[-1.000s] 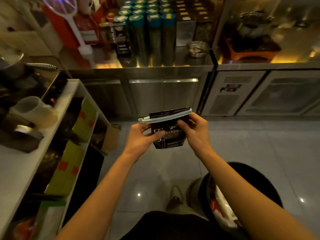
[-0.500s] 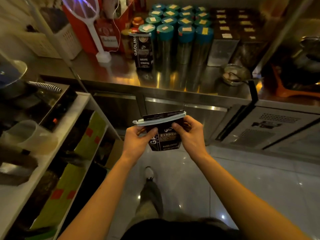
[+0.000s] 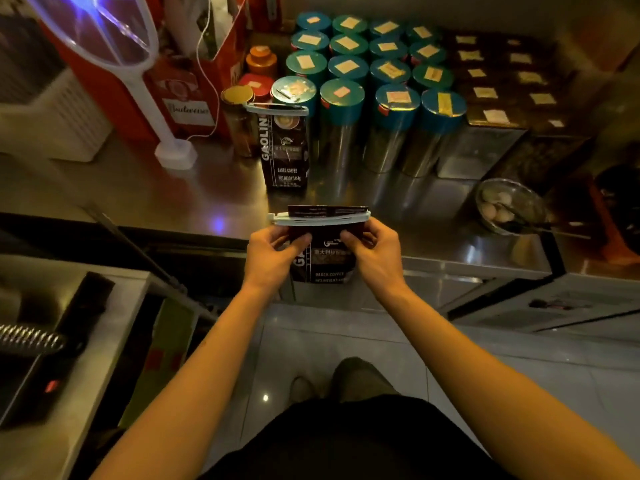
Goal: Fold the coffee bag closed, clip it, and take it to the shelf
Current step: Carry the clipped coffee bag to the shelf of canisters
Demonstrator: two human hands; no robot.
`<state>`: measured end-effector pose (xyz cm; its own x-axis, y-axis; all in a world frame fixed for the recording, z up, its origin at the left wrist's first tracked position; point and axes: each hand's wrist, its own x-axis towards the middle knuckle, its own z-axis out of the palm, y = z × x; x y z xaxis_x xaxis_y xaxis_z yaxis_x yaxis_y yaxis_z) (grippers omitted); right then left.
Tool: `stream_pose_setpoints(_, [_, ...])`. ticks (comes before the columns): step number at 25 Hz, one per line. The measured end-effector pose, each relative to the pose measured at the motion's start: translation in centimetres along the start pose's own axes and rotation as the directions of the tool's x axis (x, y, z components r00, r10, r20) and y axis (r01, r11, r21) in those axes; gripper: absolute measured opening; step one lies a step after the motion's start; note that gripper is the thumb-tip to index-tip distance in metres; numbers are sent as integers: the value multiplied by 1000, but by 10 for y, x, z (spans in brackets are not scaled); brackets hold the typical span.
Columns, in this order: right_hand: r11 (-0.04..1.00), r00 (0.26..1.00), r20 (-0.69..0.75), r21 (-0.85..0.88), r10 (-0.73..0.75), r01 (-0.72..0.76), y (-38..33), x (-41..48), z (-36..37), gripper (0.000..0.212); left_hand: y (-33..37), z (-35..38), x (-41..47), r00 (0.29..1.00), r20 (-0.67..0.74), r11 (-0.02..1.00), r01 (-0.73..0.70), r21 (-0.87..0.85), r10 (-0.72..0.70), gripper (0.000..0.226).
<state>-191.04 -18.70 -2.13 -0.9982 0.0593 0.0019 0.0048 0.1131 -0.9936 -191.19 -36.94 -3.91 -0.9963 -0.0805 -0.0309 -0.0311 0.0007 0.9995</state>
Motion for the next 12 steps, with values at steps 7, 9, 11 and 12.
stream_pose_setpoints(7, [996,998,22,-69,63,-61,25,100,38,27,-24,-8,87,986,-150,996,84,29,-79,27])
stream_pose_setpoints(9, [995,995,65,-59,79,-75,26,117,49,27,-30,-16,102,982,-177,995,76,68,-64,28])
stream_pose_setpoints(11, [993,991,76,-55,109,-105,28,133,60,26,-33,-22,117,982,-184,994,57,89,-39,28])
stream_pose_setpoints(12, [992,991,79,-63,112,-107,29,141,64,25,-34,-24,124,979,-199,993,56,104,-35,28])
